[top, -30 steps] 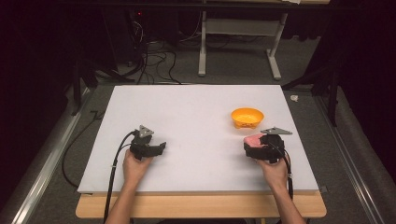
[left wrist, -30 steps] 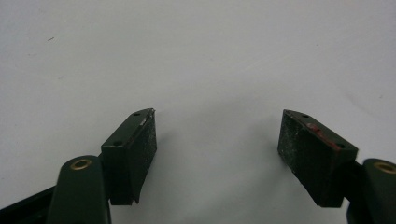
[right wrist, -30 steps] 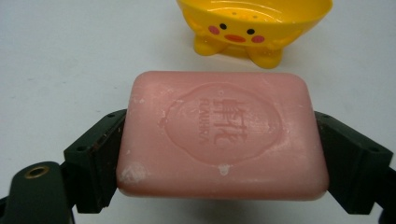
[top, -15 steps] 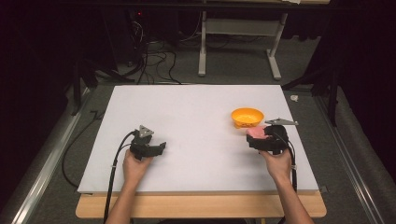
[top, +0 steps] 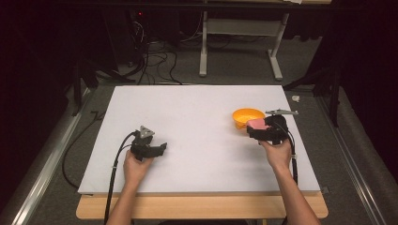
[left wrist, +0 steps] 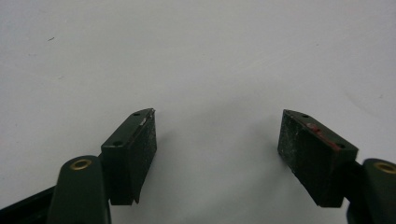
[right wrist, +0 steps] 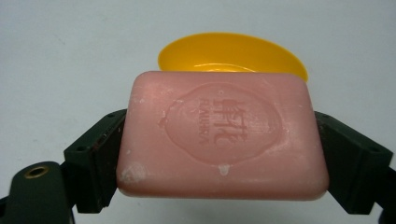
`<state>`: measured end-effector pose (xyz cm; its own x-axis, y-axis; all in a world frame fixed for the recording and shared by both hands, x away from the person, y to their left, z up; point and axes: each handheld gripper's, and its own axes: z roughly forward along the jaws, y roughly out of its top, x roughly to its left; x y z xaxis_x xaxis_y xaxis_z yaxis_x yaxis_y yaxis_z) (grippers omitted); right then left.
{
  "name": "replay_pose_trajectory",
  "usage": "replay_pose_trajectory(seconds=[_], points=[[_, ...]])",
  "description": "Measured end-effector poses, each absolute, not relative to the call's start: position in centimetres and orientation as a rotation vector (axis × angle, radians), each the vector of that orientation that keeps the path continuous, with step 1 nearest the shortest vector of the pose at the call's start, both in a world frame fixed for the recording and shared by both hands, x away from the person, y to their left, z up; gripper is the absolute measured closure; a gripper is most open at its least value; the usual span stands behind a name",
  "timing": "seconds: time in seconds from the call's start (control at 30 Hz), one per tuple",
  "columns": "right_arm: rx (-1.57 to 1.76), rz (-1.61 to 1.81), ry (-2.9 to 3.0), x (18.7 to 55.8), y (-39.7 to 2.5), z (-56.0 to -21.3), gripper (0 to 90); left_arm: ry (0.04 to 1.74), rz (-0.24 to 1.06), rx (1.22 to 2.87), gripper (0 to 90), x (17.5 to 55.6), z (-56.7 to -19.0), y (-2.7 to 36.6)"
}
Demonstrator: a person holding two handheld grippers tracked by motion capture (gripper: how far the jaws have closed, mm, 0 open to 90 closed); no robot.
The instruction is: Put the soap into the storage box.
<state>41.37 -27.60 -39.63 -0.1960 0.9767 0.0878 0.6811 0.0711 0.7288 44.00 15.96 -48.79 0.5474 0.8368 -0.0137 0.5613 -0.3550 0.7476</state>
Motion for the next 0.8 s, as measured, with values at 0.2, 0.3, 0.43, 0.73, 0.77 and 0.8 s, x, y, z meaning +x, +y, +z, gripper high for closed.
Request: replay_pose_trajectory(seconds=[0.2, 0.3, 0.43, 0.73, 0.77, 0.8], points=[[1.644, 0.924, 1.917, 42.3, -27.7, -39.3, 13.9, 1.125, 0.489, 2.061, 28.0, 44.0, -48.8, 16.0], [1.647, 0.936, 1.910, 42.6, -27.8, -39.2, 13.9, 1.124, 0.491, 2.062, 28.0, 44.0, -48.8, 15.9], [1.659, 0.941, 1.899, 43.2, -27.8, -39.0, 13.9, 1.125, 0.490, 2.061, 28.0, 44.0, -48.8, 15.9], [1.649, 0.902, 1.894, 45.2, -27.4, -38.1, 13.9, 1.125, 0.491, 2.062, 28.0, 44.0, -48.8, 15.9], [1.649, 0.902, 1.894, 45.2, -27.4, -38.1, 13.9, 1.125, 0.491, 2.062, 28.0, 44.0, -48.8, 15.9], [1.649, 0.892, 1.893, 45.5, -27.2, -38.0, 13.9, 1.125, 0.491, 2.062, 28.0, 44.0, -48.8, 15.9]])
